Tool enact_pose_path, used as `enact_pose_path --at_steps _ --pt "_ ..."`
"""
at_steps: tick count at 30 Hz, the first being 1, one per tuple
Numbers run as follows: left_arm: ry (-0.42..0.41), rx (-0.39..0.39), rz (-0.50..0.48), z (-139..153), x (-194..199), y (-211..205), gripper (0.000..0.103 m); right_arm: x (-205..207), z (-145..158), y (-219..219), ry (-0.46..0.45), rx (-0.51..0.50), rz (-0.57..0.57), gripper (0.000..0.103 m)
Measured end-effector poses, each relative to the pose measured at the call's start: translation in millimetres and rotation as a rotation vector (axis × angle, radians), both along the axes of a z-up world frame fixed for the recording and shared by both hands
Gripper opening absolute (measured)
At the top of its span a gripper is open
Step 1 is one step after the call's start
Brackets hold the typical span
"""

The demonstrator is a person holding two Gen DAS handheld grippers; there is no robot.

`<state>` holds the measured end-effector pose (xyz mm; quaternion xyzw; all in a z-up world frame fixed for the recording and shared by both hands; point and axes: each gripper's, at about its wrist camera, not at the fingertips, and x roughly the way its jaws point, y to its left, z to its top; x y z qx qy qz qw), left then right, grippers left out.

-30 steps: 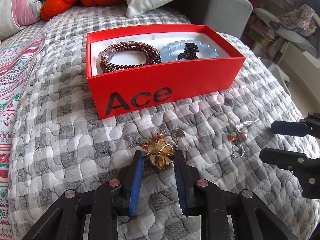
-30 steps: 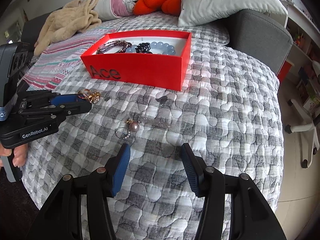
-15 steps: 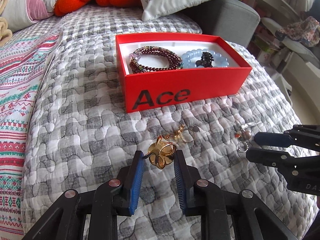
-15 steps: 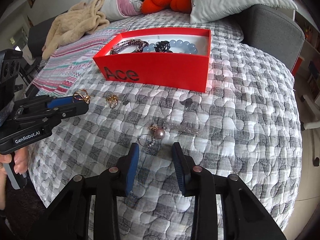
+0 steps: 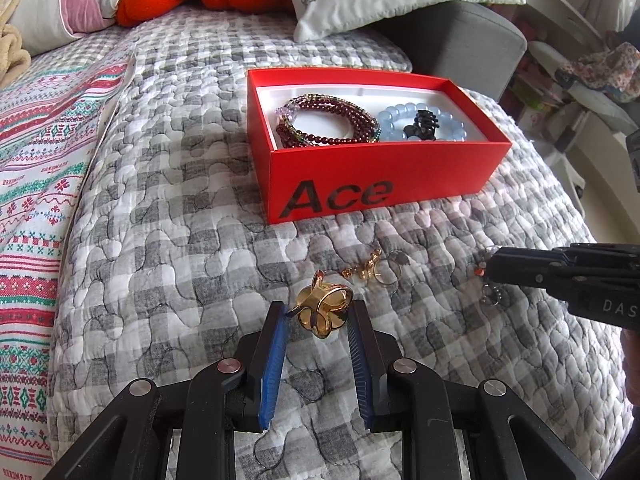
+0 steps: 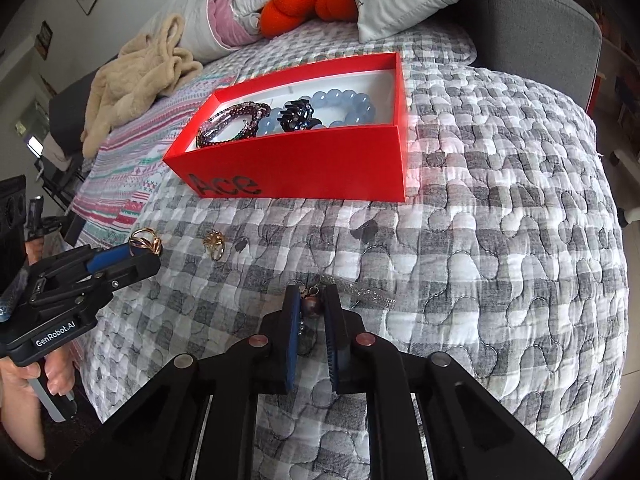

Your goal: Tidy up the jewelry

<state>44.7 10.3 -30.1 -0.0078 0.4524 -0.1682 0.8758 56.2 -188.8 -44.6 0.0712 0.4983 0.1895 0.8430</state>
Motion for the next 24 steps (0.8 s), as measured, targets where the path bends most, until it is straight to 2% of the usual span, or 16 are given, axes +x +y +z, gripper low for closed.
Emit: enact_pose_path --at_steps 8,12,14,17,18,19,20,21,22,24 --pt "-0.005 -0.009 0.009 3 0 1 0.024 -4 16 -20 -0.038 0.033 -0.044 0.012" --pt "-0.004 -0.008 0.011 3 1 0 0.024 -4 21 -27 -0.08 -0.036 -0.058 0.013" --pt "-0.001 -0.006 0.01 2 2 0 0.024 -4 21 -30 -0.109 -0.102 -0.051 0.013" --pt "0.002 -0.01 0.012 2 2 1 0.024 -6 17 -33 -0.112 -0.163 -0.022 0.014" --pt "0.002 -0.014 0.015 3 2 2 0.024 -7 16 -36 -0.111 -0.168 -0.017 0.019" --pt "0.004 -0.02 0.016 3 2 3 0.024 -7 16 -39 -0.111 -0.166 -0.012 0.03" --pt "0.005 -0.024 0.019 3 3 3 0.024 -8 16 -42 -0.111 -0.158 -0.012 0.037" --pt "0.007 -0.026 0.026 3 4 4 0.024 -8 17 -44 -0.114 -0.15 -0.019 0.05" --pt "0.011 -0.028 0.029 2 5 5 0.024 -9 17 -47 -0.118 -0.142 -0.026 0.055" --pt "0.016 -0.03 0.034 2 6 6 0.024 -8 17 -49 -0.114 -0.15 -0.029 0.055"
